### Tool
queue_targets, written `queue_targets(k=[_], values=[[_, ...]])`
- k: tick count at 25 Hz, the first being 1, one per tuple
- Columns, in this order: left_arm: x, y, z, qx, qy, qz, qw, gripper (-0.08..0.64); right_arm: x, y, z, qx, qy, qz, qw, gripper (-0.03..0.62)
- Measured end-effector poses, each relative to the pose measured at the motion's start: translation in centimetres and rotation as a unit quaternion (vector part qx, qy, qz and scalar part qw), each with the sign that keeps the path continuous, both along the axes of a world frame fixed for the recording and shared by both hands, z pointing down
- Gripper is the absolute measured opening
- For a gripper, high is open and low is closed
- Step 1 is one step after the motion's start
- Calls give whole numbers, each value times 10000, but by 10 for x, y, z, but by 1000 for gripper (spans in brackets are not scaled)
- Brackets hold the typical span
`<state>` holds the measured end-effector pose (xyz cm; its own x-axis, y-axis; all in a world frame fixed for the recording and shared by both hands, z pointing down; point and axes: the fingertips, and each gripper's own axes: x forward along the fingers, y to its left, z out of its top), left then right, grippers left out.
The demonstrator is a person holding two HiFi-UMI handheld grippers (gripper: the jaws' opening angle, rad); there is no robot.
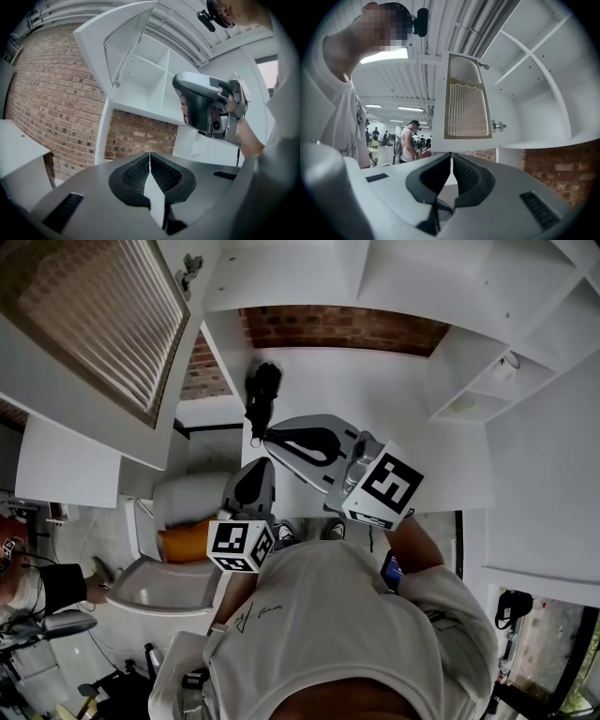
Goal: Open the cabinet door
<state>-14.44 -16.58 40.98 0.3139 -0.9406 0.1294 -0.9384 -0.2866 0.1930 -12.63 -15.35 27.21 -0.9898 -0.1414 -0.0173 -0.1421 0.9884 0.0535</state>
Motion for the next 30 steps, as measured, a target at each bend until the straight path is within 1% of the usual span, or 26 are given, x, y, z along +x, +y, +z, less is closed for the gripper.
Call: queue_targets(k=[10,18,25,30], values=[[12,-12,2,-37,-7,316,9995,17,35,-20,26,-283,211,632,9974,37],[15,-21,5,-86,14,452,9989,17,62,-33,56,-691,400,1126,9904,37],[12,-28,11,-178,35,482,9987,17,84,-43,90,-1195,601,1575,9784,37],[9,-32,16,-271,49,455,9986,17,99,-48,115,-1536,827,1966,9648,37]])
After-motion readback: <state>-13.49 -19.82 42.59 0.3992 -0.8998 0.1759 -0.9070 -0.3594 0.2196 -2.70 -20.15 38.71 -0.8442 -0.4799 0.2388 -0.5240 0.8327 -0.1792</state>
